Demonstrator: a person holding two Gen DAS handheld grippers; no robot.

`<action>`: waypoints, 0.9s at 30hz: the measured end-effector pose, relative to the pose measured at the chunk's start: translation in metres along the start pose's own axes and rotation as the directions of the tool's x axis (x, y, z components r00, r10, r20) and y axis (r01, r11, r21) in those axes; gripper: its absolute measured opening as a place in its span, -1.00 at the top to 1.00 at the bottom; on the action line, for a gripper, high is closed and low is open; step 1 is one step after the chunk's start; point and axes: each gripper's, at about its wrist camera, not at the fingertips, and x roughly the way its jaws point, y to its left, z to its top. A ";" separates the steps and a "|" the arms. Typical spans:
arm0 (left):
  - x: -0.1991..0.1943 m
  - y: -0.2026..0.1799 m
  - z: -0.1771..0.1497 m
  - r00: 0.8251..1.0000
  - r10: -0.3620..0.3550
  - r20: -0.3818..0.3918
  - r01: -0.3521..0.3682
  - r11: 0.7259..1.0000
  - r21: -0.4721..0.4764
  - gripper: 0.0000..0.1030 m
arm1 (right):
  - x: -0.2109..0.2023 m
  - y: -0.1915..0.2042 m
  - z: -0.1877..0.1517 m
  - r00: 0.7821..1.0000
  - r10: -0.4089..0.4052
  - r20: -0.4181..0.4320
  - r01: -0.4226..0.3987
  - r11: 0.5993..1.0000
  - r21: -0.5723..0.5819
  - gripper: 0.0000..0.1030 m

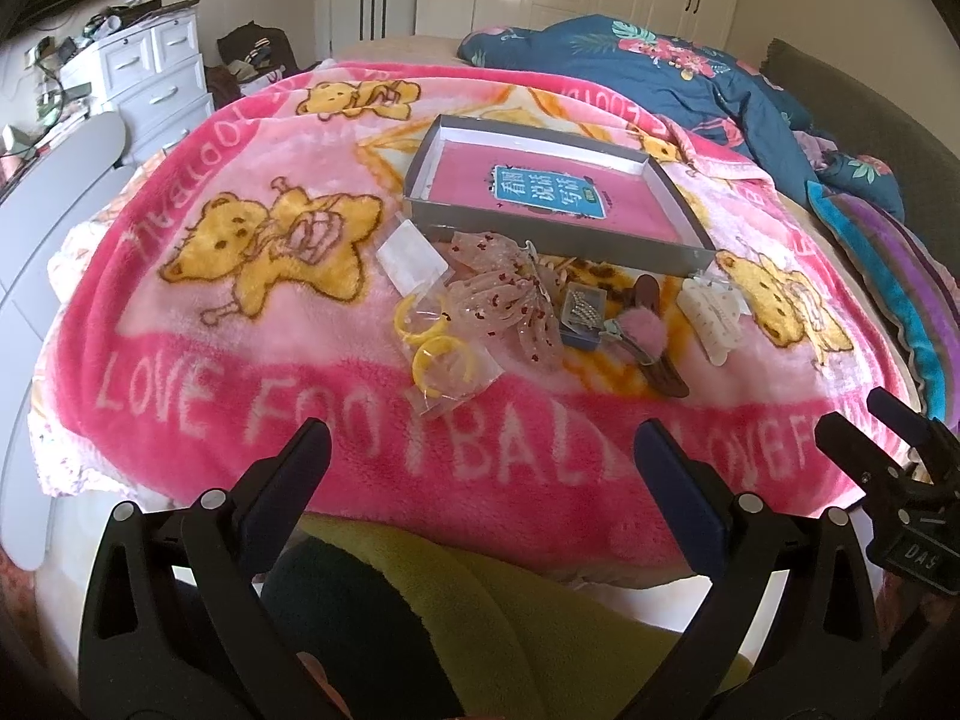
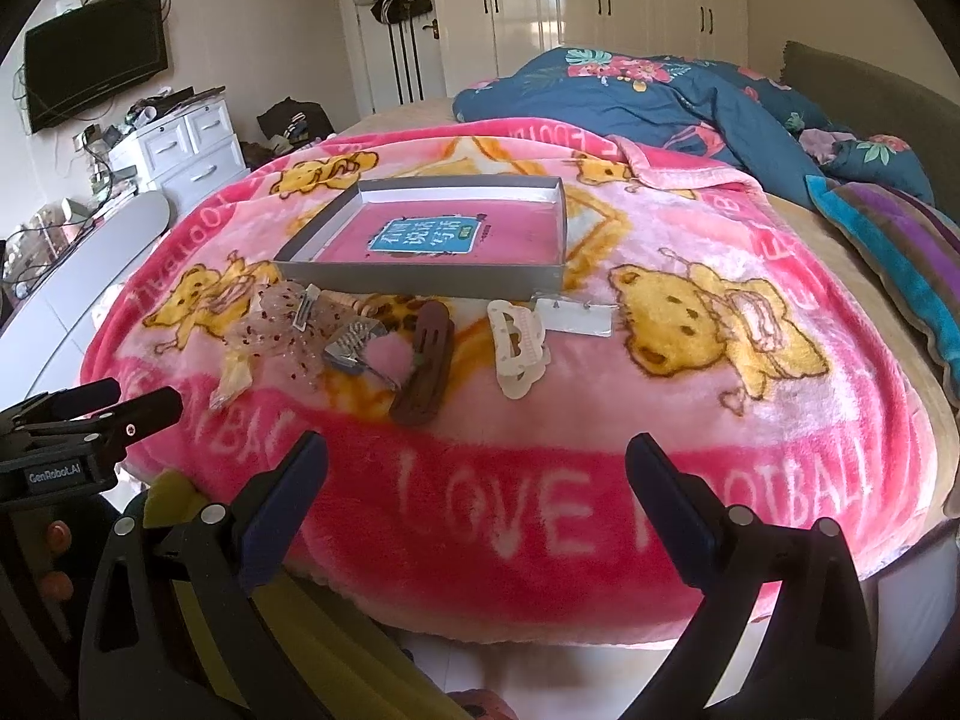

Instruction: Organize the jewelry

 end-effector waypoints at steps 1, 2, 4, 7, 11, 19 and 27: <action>-0.002 0.000 0.001 1.000 0.000 0.000 0.000 1.000 0.001 -0.84 | 0.000 0.001 0.000 1.000 0.001 -0.001 -0.001 1.000 -0.002 -0.92; 0.000 0.000 0.000 1.000 -0.002 0.000 0.002 1.000 -0.001 -0.84 | 0.000 0.001 0.000 1.000 0.001 0.000 -0.001 1.000 -0.002 -0.92; -0.001 0.000 0.000 1.000 0.000 0.000 0.000 1.000 -0.001 -0.84 | 0.000 0.001 0.000 1.000 0.002 0.000 -0.002 1.000 -0.003 -0.92; 0.000 0.000 0.000 1.000 -0.001 0.001 0.001 1.000 -0.001 -0.84 | 0.000 0.000 0.000 1.000 0.001 -0.001 -0.001 1.000 -0.001 -0.92; -0.002 0.000 0.001 1.000 -0.001 0.002 0.001 1.000 0.000 -0.84 | 0.000 0.000 -0.001 1.000 0.001 -0.002 -0.001 1.000 -0.002 -0.92; -0.002 0.000 0.000 1.000 -0.002 0.003 0.002 1.000 -0.001 -0.84 | 0.000 0.001 -0.001 1.000 0.002 -0.001 -0.002 1.000 -0.002 -0.92; -0.008 0.001 0.005 1.000 0.005 0.005 -0.005 1.000 -0.012 -0.84 | 0.003 0.003 0.002 1.000 0.017 -0.004 -0.017 1.000 -0.012 -0.92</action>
